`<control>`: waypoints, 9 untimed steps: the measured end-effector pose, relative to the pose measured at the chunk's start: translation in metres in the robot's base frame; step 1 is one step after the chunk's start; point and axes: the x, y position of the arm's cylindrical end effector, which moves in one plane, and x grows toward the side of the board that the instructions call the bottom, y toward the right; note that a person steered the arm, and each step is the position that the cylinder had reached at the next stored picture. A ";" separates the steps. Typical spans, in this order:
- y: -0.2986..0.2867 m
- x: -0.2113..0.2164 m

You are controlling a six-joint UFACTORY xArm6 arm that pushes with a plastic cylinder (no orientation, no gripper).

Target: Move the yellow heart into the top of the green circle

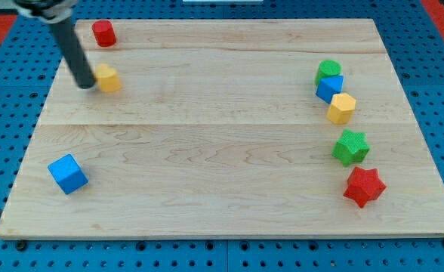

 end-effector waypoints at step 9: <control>0.267 -0.037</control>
